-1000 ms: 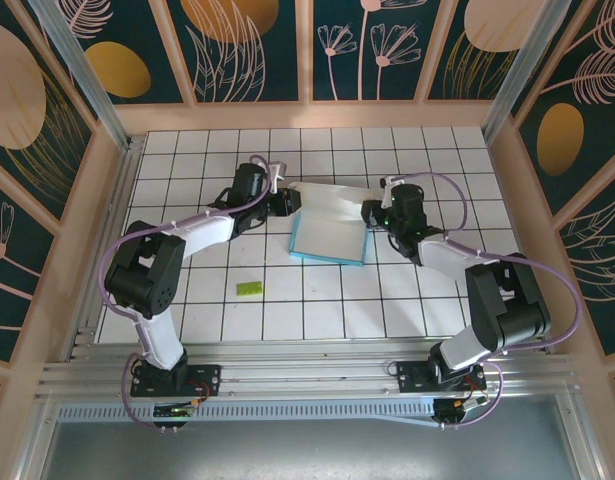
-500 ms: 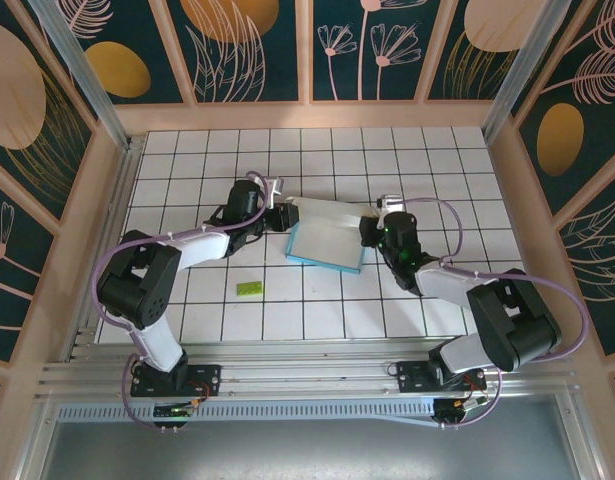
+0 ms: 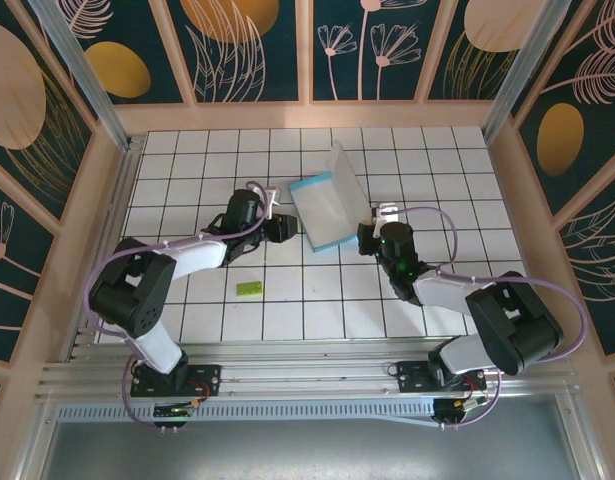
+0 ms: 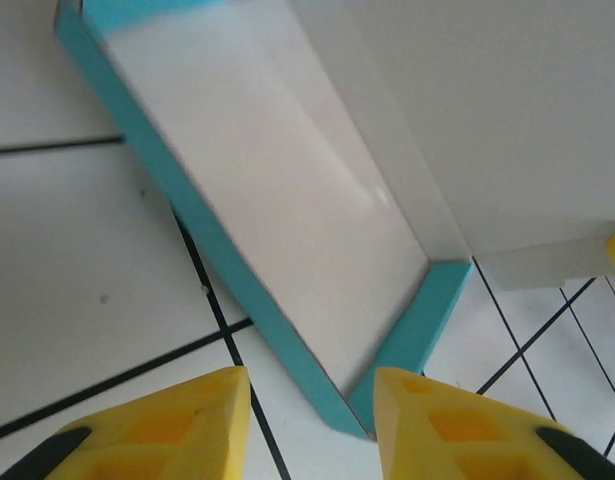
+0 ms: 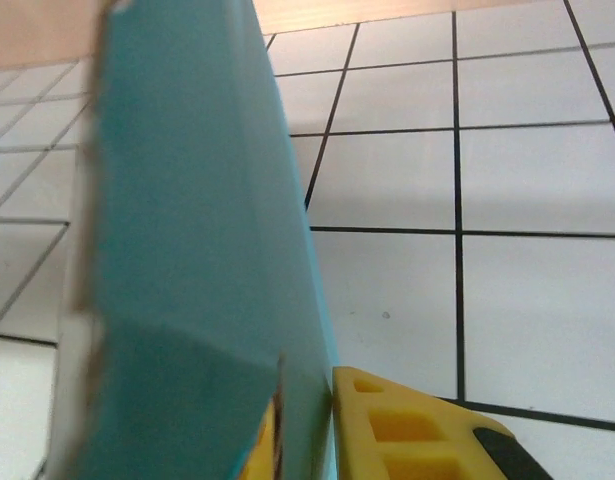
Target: Fold the paper box
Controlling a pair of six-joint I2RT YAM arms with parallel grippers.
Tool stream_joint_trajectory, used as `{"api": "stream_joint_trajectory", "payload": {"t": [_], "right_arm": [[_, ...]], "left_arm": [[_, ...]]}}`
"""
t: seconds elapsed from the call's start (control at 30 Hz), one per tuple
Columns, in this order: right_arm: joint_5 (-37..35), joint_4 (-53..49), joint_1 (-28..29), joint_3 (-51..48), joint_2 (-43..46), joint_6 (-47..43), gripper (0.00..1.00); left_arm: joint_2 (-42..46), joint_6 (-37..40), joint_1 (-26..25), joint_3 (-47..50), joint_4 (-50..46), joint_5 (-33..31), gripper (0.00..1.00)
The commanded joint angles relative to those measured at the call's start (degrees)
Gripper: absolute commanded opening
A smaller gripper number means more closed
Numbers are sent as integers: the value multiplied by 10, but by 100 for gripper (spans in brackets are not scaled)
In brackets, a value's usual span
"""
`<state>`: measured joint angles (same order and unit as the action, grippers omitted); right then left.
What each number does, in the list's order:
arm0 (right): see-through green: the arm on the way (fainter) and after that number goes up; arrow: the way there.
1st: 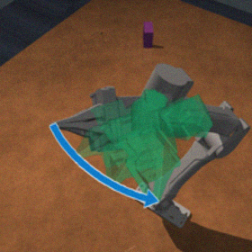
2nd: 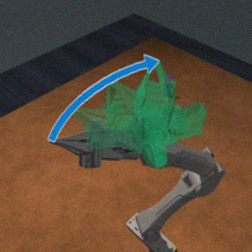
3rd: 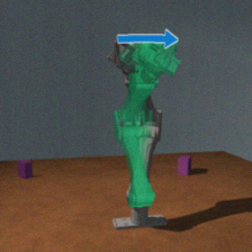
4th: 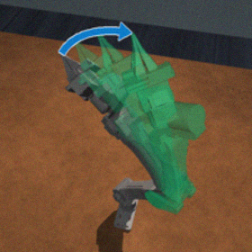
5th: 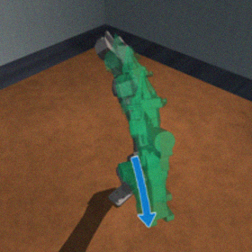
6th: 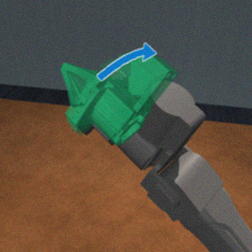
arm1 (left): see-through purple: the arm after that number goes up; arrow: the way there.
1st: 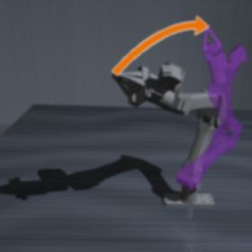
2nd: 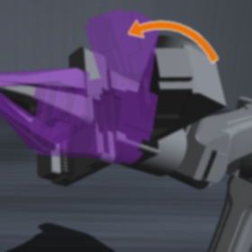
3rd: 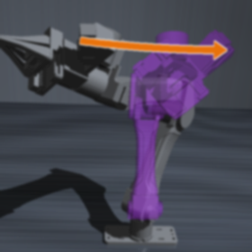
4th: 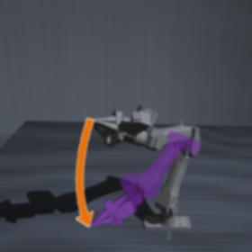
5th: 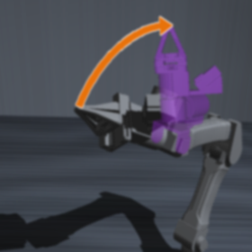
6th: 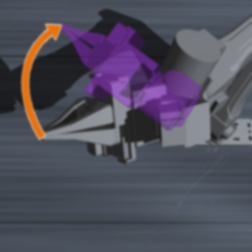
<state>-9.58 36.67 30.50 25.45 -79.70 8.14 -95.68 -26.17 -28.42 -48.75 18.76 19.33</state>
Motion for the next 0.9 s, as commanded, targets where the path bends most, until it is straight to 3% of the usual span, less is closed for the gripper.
{"api": "stream_joint_trajectory", "payload": {"t": [0.0,0.2,0.33,0.47,0.63,0.8,0.87], "right_arm": [[-11,-35,3,30,22,-118,16],[35,-100,-16,76,23,-362,9],[194,-180,-94,142,-6,-481,5],[308,-249,-169,235,-85,-571,2],[524,-323,-250,358,-202,-694,1],[594,-433,-268,530,-349,-769,0],[602,-426,-269,566,-387,-756,0]], "left_arm": [[46,43,-1,6,-17,-49,38],[102,74,-1,3,-40,-114,39],[126,104,1,1,-52,-175,39],[134,117,9,-7,-55,-206,38],[132,117,35,-13,-28,-160,39],[105,137,66,-40,-23,-78,40],[89,153,78,-56,-20,-55,41]]}}
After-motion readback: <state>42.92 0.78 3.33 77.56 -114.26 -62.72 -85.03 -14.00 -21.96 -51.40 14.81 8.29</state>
